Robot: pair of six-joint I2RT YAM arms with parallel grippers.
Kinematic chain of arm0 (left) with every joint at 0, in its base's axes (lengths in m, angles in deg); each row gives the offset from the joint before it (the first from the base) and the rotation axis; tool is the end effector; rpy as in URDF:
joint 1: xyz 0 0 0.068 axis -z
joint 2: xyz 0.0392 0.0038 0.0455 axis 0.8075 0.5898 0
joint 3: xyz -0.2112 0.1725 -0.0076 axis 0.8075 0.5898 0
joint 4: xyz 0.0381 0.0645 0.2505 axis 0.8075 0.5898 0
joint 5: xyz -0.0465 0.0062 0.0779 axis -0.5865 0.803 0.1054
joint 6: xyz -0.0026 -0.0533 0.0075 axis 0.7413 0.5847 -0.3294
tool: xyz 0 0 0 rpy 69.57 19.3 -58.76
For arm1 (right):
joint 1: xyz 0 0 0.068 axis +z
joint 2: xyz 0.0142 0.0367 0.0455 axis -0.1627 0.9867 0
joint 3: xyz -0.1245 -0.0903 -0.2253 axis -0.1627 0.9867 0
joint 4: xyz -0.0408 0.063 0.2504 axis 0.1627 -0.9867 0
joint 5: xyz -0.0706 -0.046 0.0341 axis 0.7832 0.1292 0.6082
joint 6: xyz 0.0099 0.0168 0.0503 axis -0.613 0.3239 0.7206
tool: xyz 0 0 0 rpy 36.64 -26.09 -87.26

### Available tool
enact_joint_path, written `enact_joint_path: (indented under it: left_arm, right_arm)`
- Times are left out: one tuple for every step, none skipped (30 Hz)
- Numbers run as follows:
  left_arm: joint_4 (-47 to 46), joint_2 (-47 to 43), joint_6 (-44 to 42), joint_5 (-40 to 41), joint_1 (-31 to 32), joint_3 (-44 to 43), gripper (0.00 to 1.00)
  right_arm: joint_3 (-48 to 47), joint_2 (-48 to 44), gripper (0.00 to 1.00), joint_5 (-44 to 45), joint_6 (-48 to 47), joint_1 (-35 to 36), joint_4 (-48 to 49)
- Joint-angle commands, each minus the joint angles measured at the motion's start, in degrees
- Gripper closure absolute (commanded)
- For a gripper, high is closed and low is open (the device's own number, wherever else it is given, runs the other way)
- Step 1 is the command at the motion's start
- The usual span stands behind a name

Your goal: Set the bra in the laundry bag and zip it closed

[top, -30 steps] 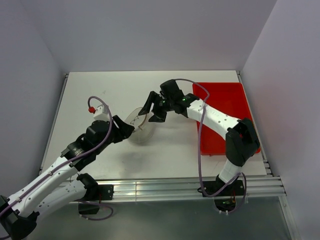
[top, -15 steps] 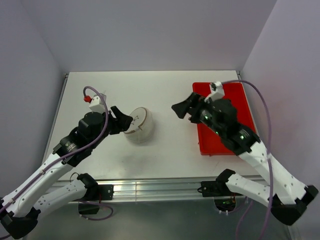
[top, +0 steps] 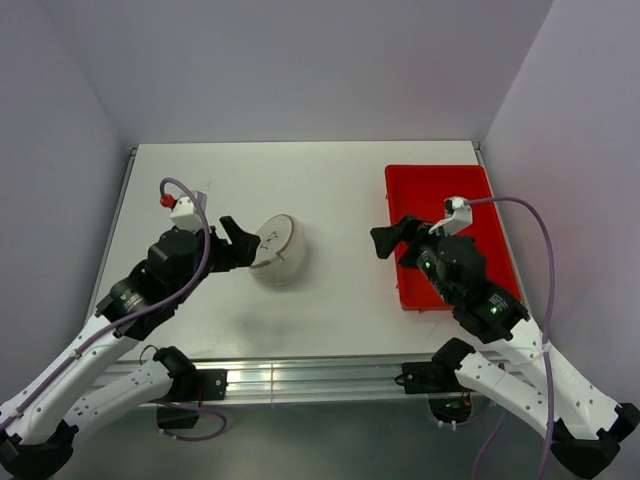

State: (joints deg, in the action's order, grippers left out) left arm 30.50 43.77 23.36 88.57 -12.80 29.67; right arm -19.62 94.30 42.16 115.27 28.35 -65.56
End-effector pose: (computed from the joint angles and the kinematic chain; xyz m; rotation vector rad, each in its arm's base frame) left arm 0.1258 -0.0950 0.3534 -0.1530 1.9460 -0.6229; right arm 0.1208 0.0800 0.3387 0.1936 1.8205 0.6478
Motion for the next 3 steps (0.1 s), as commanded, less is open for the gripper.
enact_joint_path:
  left_arm:
    - [-0.4,-0.1,-1.9,0.7,-0.3,-1.4,0.1]
    - [-0.5,-0.1,-2.1,0.8,-0.3,-1.5,0.06]
    - [-0.3,-0.2,-2.1,0.9,-0.3,-1.4,0.05]
  right_arm:
    - [-0.4,0.1,0.0,1.8,-2.3,0.1,3.3]
    - [-0.4,0.2,0.0,1.9,-2.4,0.1,3.3]
    - [-0.4,0.5,0.0,1.7,-2.6,0.1,3.5]
